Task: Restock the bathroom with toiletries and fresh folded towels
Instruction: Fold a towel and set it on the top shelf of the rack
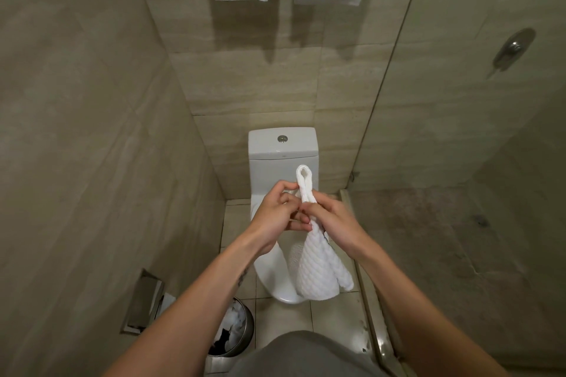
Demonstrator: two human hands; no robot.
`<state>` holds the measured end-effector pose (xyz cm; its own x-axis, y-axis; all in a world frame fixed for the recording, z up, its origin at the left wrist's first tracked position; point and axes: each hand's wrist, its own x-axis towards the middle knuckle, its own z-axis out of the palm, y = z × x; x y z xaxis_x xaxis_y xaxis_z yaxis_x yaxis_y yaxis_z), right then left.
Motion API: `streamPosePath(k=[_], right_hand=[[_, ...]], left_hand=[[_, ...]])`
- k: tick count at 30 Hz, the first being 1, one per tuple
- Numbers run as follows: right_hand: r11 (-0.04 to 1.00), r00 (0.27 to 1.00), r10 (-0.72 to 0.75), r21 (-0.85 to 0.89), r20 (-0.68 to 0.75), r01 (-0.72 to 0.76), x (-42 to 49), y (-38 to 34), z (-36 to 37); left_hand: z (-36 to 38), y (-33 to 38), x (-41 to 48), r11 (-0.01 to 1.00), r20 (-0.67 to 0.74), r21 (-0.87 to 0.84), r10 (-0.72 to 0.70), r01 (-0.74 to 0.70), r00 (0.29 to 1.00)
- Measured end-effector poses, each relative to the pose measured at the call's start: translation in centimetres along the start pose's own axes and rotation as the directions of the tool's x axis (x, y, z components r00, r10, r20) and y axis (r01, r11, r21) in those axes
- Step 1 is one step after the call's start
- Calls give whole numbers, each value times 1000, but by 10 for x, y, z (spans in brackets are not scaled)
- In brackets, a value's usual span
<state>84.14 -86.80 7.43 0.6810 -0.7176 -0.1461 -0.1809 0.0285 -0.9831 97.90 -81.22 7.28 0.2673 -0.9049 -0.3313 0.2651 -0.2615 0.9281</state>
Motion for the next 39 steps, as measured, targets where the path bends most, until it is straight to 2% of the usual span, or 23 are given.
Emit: streamPosePath(k=[5, 9, 11, 13, 16, 18, 19, 21, 24, 28, 33, 39], right_hand=[[993, 997, -24, -111, 76, 32, 2, 2, -8], [991, 995, -8, -133, 104, 22, 0, 1, -15], [985, 997, 2, -173, 77, 12, 0, 1, -17], [971, 998, -5, -238, 55, 18, 1, 2, -18], [961, 999, -46, -273, 27, 51, 0, 2, -20], [957, 998, -66, -282, -9, 61, -1, 2, -22], [956, 996, -82, -284, -25, 71, -2, 2, -22], [964, 992, -108, -252, -60, 89, -4, 4, -23], [970, 984, -128, -223, -125, 98, -6, 12, -26], [912, 969, -184, -396, -166, 105, -13, 31, -36], [826, 973, -180, -559, -143, 71, -15, 56, -44], [795, 962, -204, -604, -180, 56, -5, 61, -40]], left_hand=[[-2, 6, 1, 990, 1, 132, 43, -42, 999], [-2, 2, 8, 910, -94, 396, 176, -125, 980], [-5, -2, 11, 783, -80, 584, 319, -215, 944], [-10, -4, 14, 574, 44, 748, 459, -334, 888], [-19, -2, 20, 244, 318, 830, 532, -502, 785], [-22, -1, 23, 102, 388, 846, 553, -523, 737], [-23, -1, 23, 65, 389, 857, 571, -512, 723], [-23, -1, 21, 71, 348, 875, 596, -479, 724], [-19, -4, 18, 164, 280, 870, 612, -465, 740], [-16, -3, 17, 260, 210, 858, 609, -443, 765], [-22, -1, 16, 388, 109, 824, 608, -414, 786], [-32, 7, 14, 414, 77, 808, 630, -419, 773]])
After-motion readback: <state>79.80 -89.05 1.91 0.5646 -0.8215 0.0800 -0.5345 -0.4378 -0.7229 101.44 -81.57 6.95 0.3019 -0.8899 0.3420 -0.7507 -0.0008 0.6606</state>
